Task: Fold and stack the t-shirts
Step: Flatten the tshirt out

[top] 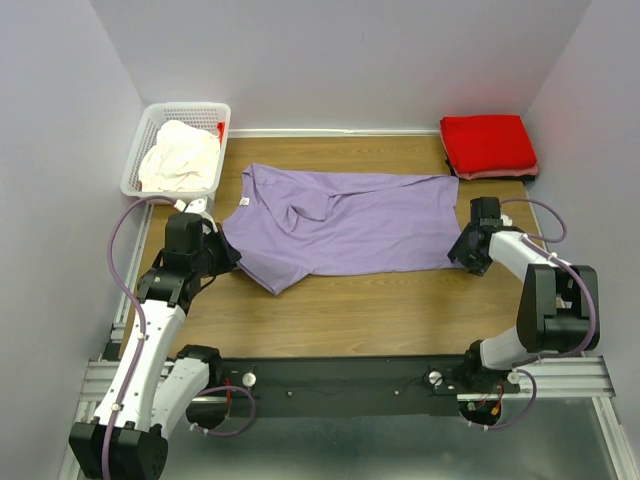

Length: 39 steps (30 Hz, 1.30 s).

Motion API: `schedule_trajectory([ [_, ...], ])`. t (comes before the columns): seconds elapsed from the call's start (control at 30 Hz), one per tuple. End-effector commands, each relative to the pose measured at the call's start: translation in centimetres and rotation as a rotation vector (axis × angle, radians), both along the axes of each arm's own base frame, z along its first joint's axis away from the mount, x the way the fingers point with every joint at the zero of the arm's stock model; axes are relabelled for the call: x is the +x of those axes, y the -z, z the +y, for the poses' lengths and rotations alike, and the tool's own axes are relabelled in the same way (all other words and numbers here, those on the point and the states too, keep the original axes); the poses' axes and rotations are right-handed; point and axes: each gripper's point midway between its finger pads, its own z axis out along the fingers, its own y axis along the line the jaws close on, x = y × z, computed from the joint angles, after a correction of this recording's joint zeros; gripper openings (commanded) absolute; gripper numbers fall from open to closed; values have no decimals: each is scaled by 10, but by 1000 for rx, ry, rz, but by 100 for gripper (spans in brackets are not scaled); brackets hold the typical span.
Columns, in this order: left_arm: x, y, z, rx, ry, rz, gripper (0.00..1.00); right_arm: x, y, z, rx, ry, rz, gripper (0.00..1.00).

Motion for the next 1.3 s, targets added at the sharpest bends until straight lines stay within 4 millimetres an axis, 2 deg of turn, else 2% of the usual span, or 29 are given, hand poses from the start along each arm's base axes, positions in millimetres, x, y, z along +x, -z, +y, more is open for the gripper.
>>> schedule_trajectory([
  [0.0, 4, -19, 0, -1, 9, -59, 0, -28, 23, -1, 1, 6, 147, 61],
  [0.17, 4, -20, 1, 5, 4, -60, 0, -18, 26, 2, 18, 6, 128, 58],
  [0.37, 3, -22, 4, 13, -5, -63, 0, -29, 34, 8, 51, 13, 148, 50],
  [0.67, 4, -20, 3, 6, -12, -65, 0, -27, 26, 11, 66, 8, 118, 19],
  [0.83, 10, -18, 10, 26, -49, -81, 0, -20, 20, 12, 74, -2, 91, 0],
  [0.93, 21, -18, 17, 54, -88, -106, 0, 0, 1, 12, 74, -20, 26, 0],
  [0.97, 25, -18, 19, 62, -97, -112, 0, 16, -13, 12, 72, -34, -21, 1],
  [1.0, 36, -31, 22, 71, -113, -156, 0, 25, -23, 13, 73, -40, -53, 0],
  [1.07, 53, -38, 28, 105, -134, -173, 0, 45, -49, 12, 67, -53, -133, 0],
  [1.1, 68, -64, 33, 118, -167, -239, 0, 63, -72, 11, 63, -60, -195, 1],
  [1.13, 81, -65, 39, 145, -182, -230, 0, 73, -87, 11, 57, -70, -232, 0],
  [1.17, 95, -98, 45, 155, -216, -297, 0, 91, -116, 10, 50, -77, -302, 0],
  [1.2, 110, -100, 49, 173, -228, -288, 0, 100, -134, 10, 46, -84, -345, 0],
  [1.27, 127, -128, 59, 187, -261, -332, 0, 113, -165, 10, 37, -101, -410, 0],
])
